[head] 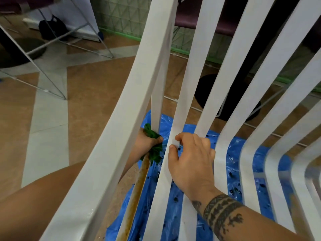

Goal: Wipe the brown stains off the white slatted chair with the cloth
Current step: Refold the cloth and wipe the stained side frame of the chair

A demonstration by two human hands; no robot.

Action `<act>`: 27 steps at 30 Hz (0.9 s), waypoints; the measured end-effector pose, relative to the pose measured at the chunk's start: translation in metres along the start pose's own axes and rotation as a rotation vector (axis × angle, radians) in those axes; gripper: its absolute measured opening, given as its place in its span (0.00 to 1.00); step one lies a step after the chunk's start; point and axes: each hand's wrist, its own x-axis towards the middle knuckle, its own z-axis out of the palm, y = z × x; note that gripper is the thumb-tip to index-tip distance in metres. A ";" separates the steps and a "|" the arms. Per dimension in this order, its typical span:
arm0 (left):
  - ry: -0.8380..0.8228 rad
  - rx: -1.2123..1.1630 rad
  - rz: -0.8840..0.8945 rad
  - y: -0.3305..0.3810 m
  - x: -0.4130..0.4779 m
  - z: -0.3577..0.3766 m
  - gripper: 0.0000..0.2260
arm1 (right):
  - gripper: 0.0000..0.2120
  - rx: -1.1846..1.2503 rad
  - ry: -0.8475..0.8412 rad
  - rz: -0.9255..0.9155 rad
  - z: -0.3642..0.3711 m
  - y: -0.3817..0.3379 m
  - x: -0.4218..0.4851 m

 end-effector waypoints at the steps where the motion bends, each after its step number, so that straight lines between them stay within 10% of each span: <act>1: 0.010 0.003 0.000 -0.001 0.002 0.000 0.21 | 0.09 -0.002 0.006 -0.001 0.000 0.000 0.000; 13: -0.008 0.222 0.103 -0.005 0.013 -0.002 0.17 | 0.10 0.000 -0.021 0.005 -0.001 0.000 0.000; 27: 0.021 -0.103 -0.028 -0.011 0.021 -0.022 0.05 | 0.08 0.030 -0.003 -0.001 0.000 0.001 0.000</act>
